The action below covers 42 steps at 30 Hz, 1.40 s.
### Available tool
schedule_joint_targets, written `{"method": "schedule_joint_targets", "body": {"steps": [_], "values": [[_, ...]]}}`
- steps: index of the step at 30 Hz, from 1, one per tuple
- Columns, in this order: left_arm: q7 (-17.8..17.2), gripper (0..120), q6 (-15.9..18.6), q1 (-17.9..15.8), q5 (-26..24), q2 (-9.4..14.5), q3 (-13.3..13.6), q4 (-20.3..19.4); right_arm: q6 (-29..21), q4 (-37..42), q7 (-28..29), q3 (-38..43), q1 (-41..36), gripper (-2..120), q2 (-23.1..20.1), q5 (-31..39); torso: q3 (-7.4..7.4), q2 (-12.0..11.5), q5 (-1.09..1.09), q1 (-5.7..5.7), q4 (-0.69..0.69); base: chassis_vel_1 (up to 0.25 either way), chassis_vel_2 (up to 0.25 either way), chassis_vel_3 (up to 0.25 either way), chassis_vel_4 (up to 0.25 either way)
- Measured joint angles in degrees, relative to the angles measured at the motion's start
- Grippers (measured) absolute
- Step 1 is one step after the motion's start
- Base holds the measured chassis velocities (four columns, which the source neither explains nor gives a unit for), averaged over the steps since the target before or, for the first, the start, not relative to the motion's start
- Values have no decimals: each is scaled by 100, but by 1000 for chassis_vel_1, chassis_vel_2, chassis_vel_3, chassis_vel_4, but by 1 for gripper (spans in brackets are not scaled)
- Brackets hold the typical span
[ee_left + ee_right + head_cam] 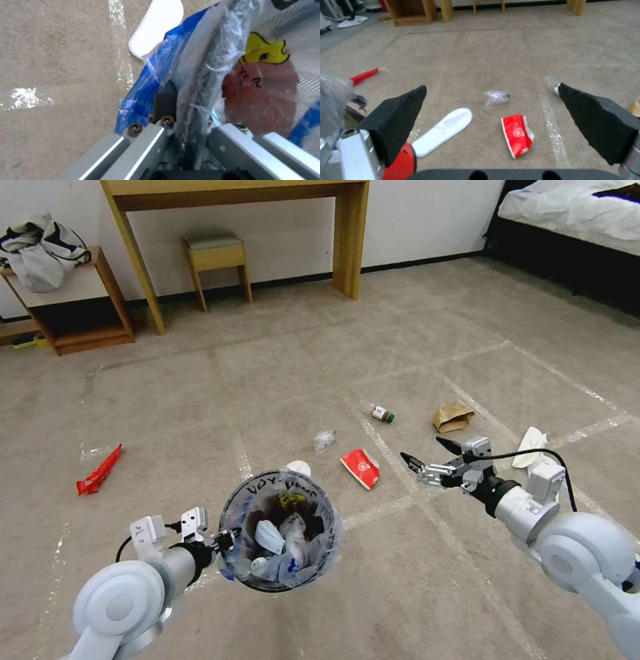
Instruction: Pick up the trash bin and place the garbage on the floor into it.
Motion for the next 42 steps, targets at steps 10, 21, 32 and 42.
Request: {"method": "schedule_joint_targets", "body": {"steps": [10, 21, 32, 42], "values": [[112, 0, -66, 127, 298, -41, -164, 41, 40, -155, -273, -180, 1, 100, 185, -474, 0, 0, 0, 0, 1, 0, 0, 0, 0], [198, 0, -87, 95, 379, -70, -170, 138, 110, -226, -365, -245, 25, 100, 201, -495, 0, 0, 0, 0, 0, 0, 0, 0, 0], [242, 0, -149, 35, 560, -89, -50, 225, 223, -253, -321, -234, -28, 100, 239, -487, 0, 0, 0, 0, 0, 0, 0, 0, 0], [340, 0, -164, 25, 796, -66, -10, 270, 235, -207, -310, -274, -71, 100, 249, -488, 0, 0, 0, 0, 0, 0, 0, 0, 0]]}}
